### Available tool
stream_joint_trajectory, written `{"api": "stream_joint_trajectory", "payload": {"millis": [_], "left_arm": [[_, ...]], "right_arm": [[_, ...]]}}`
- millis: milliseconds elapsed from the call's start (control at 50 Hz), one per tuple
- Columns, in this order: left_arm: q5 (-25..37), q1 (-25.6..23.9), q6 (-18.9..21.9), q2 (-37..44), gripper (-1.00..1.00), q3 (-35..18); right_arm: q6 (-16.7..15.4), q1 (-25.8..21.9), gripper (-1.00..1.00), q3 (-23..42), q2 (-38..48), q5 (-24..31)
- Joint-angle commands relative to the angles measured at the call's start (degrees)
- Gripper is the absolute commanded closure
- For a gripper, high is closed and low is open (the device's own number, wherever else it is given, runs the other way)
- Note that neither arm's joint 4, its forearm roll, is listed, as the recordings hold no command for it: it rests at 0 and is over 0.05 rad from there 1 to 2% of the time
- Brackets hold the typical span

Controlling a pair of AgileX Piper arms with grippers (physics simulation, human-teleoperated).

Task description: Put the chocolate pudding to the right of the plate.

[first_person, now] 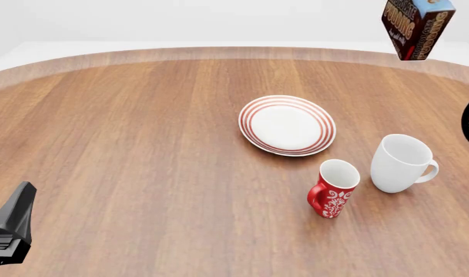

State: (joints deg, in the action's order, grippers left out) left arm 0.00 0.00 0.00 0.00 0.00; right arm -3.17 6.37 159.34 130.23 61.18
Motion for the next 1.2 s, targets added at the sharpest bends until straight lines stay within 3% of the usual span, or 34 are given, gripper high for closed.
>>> {"api": "stream_joint_trajectory", "payload": {"millis": [20,240,380,520,940,1100,1200], "left_arm": [[0.0,0.0,0.0,0.0,-1.0,0.0],[0.0,0.0,0.0,0.0,-1.0,0.0],[0.0,0.0,0.0,0.0,-1.0,0.0],[0.0,0.0,0.0,0.0,-1.0,0.0],[0.0,0.0,0.0,0.0,-1.0,0.0],[0.0,0.0,0.0,0.0,-1.0,0.0],[0.0,0.0,0.0,0.0,-1.0,0.0]], "right_arm": [[-0.2,2.2,1.0,0.9,5.7,-1.6],[0.3,2.8,1.0,0.9,10.0,-2.3],[-1.0,3.5,1.0,-19.6,3.1,-12.9],[-1.4,4.5,1.0,-27.9,1.2,-17.6],[-3.3,5.1,1.0,-35.9,1.9,-22.7],[-3.3,4.8,1.0,-34.6,3.9,-23.1],[-4.8,5.4,1.0,-36.4,4.4,-25.4]]}}
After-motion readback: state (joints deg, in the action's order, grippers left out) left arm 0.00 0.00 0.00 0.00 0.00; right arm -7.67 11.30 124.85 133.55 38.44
